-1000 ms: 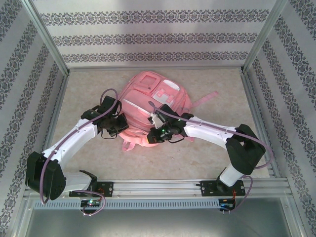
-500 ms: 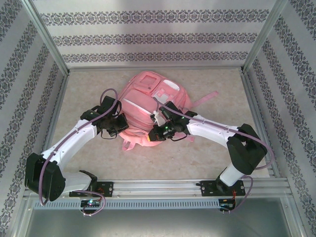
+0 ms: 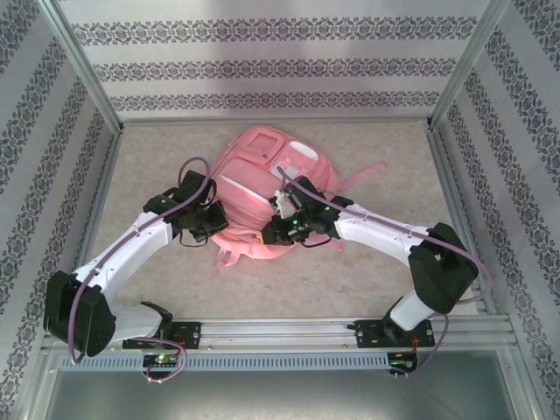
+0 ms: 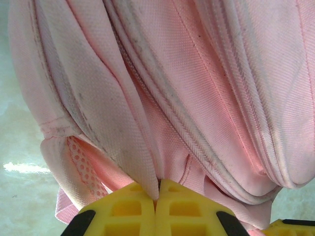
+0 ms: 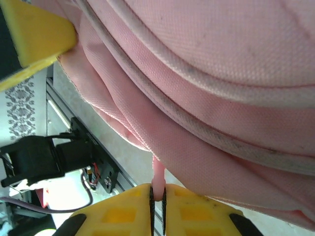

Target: Pack the student bag

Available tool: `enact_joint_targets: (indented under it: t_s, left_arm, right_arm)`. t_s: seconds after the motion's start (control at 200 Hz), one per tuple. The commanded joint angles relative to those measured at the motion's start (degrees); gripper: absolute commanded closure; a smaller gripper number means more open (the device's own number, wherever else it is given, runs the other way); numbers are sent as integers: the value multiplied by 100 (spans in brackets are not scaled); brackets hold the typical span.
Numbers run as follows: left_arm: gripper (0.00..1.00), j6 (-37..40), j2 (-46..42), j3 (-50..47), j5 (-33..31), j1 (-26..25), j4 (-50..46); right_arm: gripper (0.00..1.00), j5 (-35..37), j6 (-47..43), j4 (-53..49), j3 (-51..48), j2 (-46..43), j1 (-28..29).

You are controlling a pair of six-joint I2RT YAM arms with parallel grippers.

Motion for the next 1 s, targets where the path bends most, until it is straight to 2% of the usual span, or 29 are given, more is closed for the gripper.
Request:
enact_joint_targets:
  t_s: [0.0,0.525,0.999]
  left_arm:
    - [100,4,-3,127,22,-86,340]
    - [100,-109,71,31,99,-83,472]
    - [100,-153,83,-19,110,-79,515]
  right_arm:
    - [84,293,332,534,-102,-103,7]
    - [81,380,836,1144,-286,214,92]
    - [77,596,847,1183,-383,334,177]
